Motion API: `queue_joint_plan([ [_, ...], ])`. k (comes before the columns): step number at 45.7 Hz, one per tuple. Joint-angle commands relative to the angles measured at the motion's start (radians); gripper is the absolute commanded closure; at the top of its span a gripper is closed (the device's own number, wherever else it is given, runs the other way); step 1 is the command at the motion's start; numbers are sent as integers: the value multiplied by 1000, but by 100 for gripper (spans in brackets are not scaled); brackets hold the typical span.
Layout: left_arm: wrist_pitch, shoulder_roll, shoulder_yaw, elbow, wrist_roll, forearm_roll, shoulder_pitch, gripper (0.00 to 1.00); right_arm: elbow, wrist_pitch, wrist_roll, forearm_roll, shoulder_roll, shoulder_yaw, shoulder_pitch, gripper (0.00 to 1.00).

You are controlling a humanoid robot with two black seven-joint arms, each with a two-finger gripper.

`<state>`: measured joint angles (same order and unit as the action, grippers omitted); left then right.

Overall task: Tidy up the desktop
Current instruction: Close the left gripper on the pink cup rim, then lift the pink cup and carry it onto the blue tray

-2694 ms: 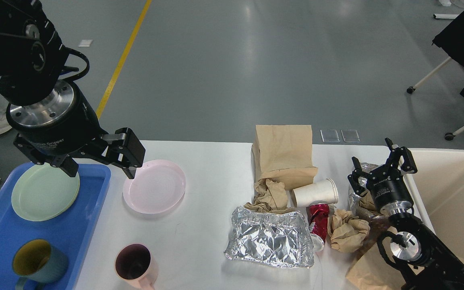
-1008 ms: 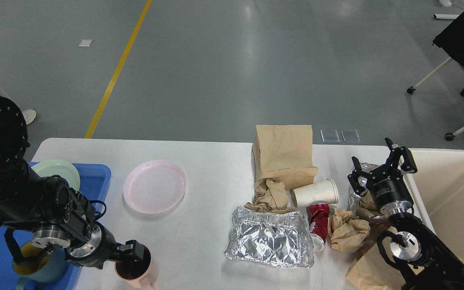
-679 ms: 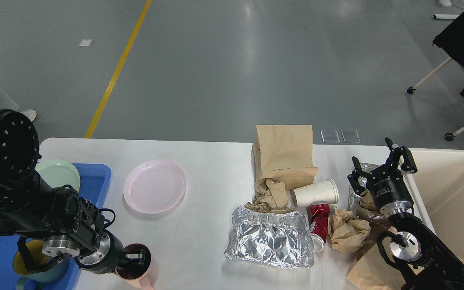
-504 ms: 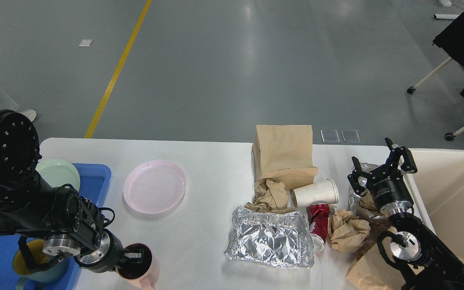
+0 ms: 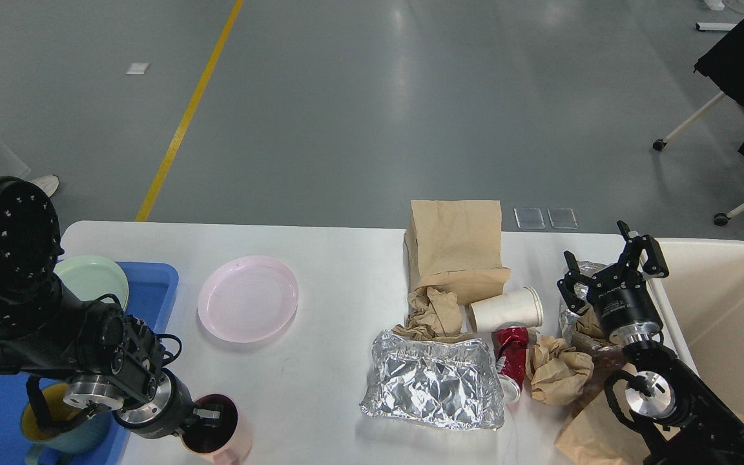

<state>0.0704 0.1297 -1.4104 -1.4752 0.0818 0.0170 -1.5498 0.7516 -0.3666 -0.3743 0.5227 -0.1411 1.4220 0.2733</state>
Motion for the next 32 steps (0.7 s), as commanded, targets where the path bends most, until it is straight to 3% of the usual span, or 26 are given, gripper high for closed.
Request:
queue_joint_plan([
  [1,45,22,-22,-56,13,0,-97,100,0,0,0,-1,0,0,0,0],
  [11,166,76,-113,-211,12,0,-427,100,0,0,0,0,0,0,0,0],
  [23,505,68,-186,-284,18,1,-877,100,-2,0,0,0,0,0,0,0],
  [26,569,65,-206,-284,19,1,-949,100,-2,0,0,0,0,0,0,0],
  [32,594,84,-246,-283,30,0,-980,100,0,0,0,0,0,0,0,0],
])
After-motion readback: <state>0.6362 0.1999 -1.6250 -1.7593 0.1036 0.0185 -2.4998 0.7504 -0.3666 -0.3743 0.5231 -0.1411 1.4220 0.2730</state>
